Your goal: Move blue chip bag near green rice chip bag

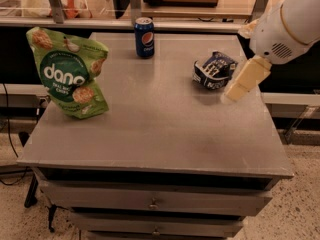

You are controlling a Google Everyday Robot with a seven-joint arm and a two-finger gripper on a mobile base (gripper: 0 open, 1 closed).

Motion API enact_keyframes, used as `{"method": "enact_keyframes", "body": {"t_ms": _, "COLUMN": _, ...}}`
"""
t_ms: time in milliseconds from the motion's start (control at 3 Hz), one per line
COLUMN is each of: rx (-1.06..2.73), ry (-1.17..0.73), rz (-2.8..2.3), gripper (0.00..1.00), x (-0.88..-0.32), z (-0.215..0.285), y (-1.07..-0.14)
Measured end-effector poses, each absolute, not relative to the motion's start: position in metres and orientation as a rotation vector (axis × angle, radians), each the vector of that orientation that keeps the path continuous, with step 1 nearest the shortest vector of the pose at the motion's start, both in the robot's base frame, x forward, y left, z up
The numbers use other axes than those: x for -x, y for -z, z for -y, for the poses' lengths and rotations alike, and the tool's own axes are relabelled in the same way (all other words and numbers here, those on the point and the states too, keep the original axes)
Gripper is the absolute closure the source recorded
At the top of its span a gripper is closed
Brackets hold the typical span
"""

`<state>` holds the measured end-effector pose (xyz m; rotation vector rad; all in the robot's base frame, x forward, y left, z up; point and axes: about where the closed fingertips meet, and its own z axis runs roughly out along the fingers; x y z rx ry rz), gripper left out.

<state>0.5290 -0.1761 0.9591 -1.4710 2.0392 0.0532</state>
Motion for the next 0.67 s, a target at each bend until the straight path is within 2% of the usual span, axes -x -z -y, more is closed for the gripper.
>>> {"method": "enact_keyframes", "body": {"t_ms": 667, "rx": 1.304, "ry": -0.05, "rz": -2.055, "gripper": 0.0, "x": -0.598, "z": 0.172, "y": -0.93}}
